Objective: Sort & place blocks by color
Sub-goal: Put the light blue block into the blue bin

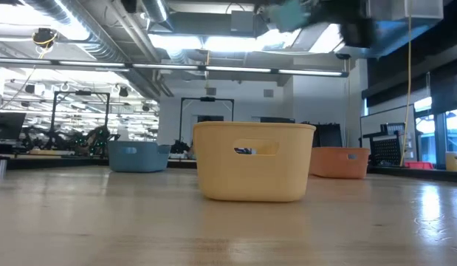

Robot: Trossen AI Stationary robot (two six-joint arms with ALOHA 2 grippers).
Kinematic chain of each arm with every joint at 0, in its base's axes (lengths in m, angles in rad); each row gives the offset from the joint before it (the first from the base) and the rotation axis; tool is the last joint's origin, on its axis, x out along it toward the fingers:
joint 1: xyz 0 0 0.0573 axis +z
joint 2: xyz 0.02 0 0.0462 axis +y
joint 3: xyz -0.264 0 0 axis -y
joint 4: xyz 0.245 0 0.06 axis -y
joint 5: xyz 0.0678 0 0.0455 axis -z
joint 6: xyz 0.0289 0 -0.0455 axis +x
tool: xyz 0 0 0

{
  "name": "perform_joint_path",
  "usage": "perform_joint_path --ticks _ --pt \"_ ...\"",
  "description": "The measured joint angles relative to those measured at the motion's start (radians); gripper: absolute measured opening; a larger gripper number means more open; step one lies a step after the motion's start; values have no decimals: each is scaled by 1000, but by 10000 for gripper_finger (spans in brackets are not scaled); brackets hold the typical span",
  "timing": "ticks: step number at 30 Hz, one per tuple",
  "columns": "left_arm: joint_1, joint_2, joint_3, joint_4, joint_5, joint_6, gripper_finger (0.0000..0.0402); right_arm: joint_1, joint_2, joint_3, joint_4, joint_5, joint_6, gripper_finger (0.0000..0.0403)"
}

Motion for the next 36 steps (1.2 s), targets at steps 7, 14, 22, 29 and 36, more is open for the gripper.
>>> perform_joint_path --ticks 7,14,22,29,36 --pt "-15 106 0 -123 -26 170 253 -178 -3 0 281 -246 -285 135" --pt "-69 155 0 -119 -108 291 253 -274 -22 0 373 -344 -406 135" --pt "-111 155 0 -117 -244 457 253 -338 -23 0 494 -406 -451 135" --pt "-111 162 0 -79 -266 473 253 -364 3 0 654 -407 -448 135" --pt "-110 215 19 -25 -271 641 253 -375 97 0 865 -425 -393 135"
